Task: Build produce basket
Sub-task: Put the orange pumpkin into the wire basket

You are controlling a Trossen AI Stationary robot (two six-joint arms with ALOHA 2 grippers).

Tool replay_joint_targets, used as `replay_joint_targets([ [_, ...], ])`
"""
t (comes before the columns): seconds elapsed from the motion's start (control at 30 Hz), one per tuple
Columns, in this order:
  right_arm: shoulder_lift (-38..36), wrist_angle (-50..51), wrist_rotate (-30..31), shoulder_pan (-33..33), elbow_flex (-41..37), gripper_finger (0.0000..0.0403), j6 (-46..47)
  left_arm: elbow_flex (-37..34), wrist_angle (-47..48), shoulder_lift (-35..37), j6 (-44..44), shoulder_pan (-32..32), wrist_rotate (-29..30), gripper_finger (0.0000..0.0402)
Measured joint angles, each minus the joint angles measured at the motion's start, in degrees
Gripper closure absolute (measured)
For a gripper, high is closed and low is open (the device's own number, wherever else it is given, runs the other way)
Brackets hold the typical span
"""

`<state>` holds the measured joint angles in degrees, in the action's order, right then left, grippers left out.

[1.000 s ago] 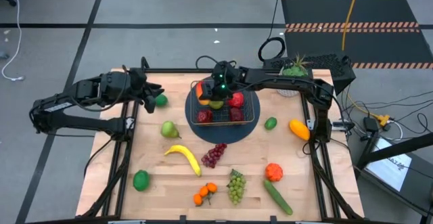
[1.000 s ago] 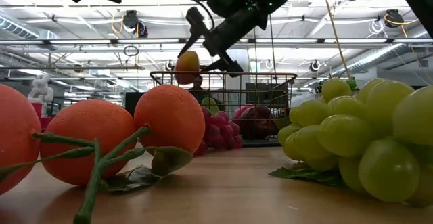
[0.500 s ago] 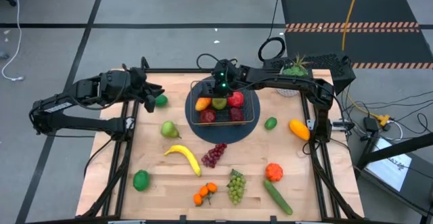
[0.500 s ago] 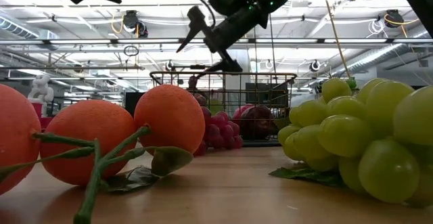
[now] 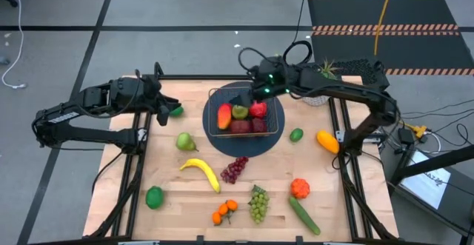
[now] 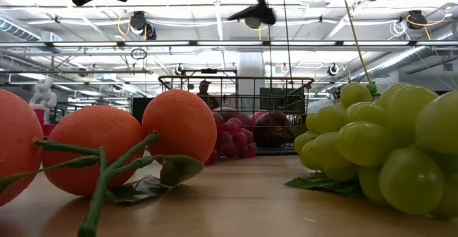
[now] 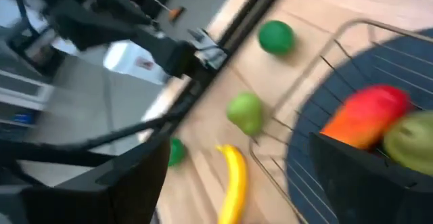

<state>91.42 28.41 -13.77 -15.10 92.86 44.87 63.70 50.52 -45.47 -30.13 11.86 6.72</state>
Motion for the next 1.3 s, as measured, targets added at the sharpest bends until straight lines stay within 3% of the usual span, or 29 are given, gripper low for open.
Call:
replay_joint_targets([
  [0.2, -5.99, 13.8, 10.89, 7.5, 0.0, 0.0062, 2.27, 0.0, 0.36, -0.04, 0.0, -0.39, -2.23, 0.0295],
  [0.37, -8.31, 23.03, 15.23, 14.18, -0.02, 0.0062, 7.76, 0.0, 0.33, -0.31, 0.17, -1.15, -2.21, 0.0295],
  [0.63, -8.72, 37.3, 14.96, 20.92, -0.02, 0.0062, 14.17, 0.0, 0.22, -1.75, -0.05, -2.19, -2.18, 0.0295],
  [0.9, -8.72, 49.59, 16.47, 24.07, -0.02, 0.0062, 10.04, 0.0, -0.32, -4.83, -4.75, -2.64, -2.18, 0.0295],
  [1.07, -8.9, 51.77, 16.29, 24.33, -0.04, 0.0062, 5.25, 0.0, -2.56, -7.58, -9.16, -3.81, -2.13, 0.0295],
  [1.3, -9.31, 52.32, 15.27, 26.58, -0.04, 0.0062, 5.47, 0.0, -10.33, -11.77, -10.99, -7.27, -2.14, 0.0295],
])
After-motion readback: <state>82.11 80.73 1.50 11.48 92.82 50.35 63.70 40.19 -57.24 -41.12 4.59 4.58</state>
